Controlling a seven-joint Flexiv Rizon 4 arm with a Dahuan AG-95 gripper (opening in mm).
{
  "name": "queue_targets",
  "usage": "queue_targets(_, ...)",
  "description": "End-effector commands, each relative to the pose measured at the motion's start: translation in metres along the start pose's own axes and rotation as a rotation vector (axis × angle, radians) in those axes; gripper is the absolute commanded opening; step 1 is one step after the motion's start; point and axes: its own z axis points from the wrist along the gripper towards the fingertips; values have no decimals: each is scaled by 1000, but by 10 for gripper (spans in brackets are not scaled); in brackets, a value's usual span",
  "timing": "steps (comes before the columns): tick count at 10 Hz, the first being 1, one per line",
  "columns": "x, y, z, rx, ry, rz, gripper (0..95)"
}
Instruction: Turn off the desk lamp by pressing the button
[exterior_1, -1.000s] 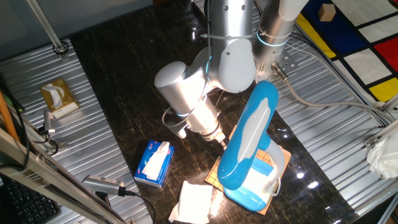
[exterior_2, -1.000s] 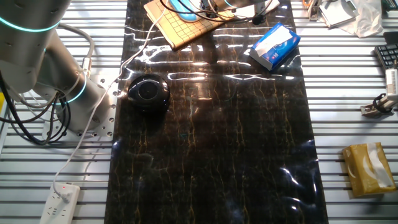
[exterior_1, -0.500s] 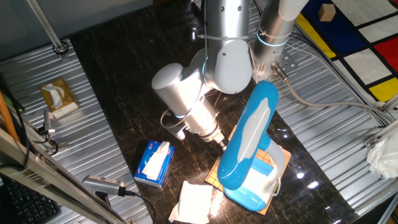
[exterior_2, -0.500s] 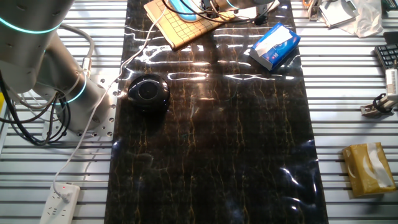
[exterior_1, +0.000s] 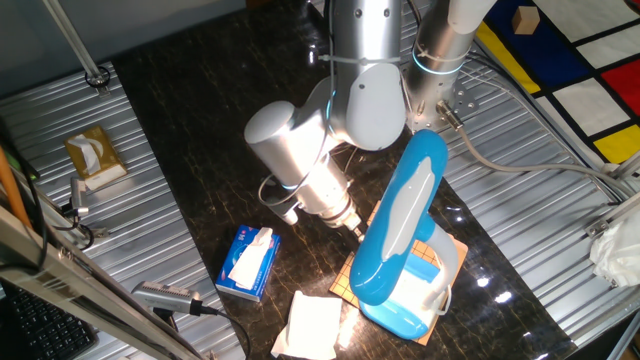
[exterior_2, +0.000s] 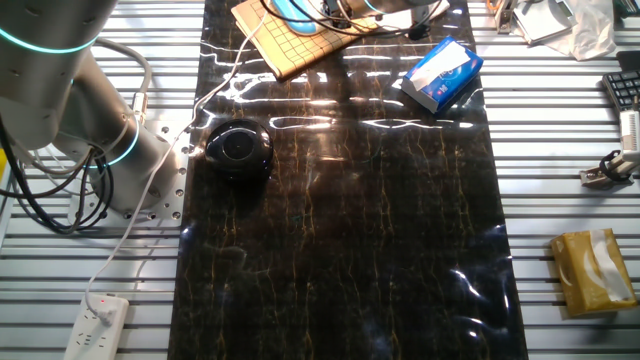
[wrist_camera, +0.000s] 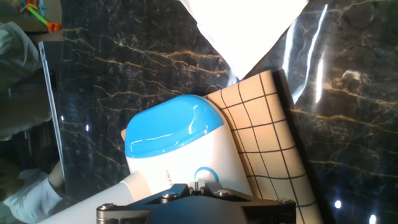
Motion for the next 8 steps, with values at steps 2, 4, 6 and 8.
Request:
queue_targets(2, -4, 1, 5, -3, -6, 5, 0)
queue_targets(4, -4, 1, 4, -4, -7, 7, 0)
queue_targets(6, -4, 1, 4, 7, -6, 6, 0)
queue_targets(8, -4, 1, 4, 21, -7, 9, 0)
